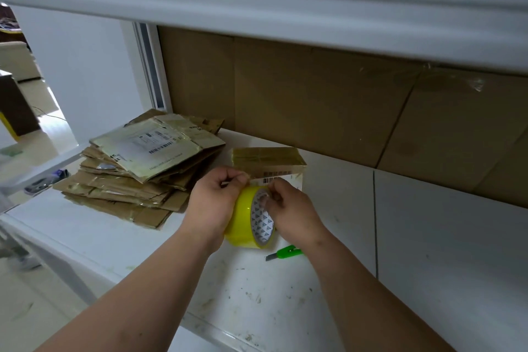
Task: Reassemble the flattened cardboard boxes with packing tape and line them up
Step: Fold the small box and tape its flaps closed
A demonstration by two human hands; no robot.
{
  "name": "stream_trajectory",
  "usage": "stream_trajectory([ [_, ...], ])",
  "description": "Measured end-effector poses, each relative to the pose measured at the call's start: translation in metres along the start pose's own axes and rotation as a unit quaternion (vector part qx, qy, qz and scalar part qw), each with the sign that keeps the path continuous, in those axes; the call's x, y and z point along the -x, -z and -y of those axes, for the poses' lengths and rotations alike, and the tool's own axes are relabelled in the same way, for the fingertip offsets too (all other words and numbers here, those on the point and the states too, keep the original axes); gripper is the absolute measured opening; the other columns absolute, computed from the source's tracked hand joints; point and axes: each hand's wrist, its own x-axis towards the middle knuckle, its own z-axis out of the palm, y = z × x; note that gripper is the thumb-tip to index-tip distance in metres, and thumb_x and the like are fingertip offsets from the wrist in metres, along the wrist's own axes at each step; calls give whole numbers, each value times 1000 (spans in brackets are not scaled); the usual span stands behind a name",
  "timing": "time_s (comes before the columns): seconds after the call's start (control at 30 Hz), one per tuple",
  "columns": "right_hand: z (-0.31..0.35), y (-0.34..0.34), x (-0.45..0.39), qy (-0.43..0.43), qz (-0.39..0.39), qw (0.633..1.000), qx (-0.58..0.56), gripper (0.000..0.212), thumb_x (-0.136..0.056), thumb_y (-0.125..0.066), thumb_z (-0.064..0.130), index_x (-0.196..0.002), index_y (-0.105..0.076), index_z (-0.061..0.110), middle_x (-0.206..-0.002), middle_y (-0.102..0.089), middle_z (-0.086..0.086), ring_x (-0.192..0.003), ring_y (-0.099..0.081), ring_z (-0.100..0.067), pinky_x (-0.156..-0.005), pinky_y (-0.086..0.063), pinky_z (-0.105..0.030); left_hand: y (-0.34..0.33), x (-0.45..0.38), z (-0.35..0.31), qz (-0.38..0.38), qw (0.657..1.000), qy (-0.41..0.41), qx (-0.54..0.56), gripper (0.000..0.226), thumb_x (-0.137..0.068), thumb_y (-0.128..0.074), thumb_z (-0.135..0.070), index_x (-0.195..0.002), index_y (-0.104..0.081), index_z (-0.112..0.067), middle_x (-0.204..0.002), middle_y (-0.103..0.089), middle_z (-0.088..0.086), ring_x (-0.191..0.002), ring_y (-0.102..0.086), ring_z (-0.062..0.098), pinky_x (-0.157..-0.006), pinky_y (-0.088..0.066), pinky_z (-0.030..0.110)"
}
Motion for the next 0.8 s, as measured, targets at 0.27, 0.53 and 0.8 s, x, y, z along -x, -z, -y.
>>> stream_trajectory([
  [0.27,5,10,9,-65,1,995,-71,8,-94,-58,20,-98,-64,26,-97,-68,7,-92,-64,-14,-74,-49,-23,-5,13,7,-41,999,-32,-1,19,-95,-62,-12,-83,-71,-24,-90,-71,-1,-92,-66,20,-82,-55,37],
  [0.53,30,12,16,-111,-87,964,-227,7,-85,-70,29,-84,-68,22,-87,-71,5,-88,-67,-15,-78,-52,-31,-23,26,-3,-16,994,-92,-64,34,-94,-62,-9,-81,-69,-40,-81,-69,-25,-87,-64,-4,-84,-50,24],
  [0.8,18,27,20,-155,-147,934,-287,22,-86,-66,15,-65,-62,22,-68,-63,5,-70,-60,-14,-64,-44,-27,-26,23,-13,-8,994,-81,-76,49,-98,-56,-34,-145,-47,-27,-99,-70,-10,-96,-66,16,-90,-52,36],
])
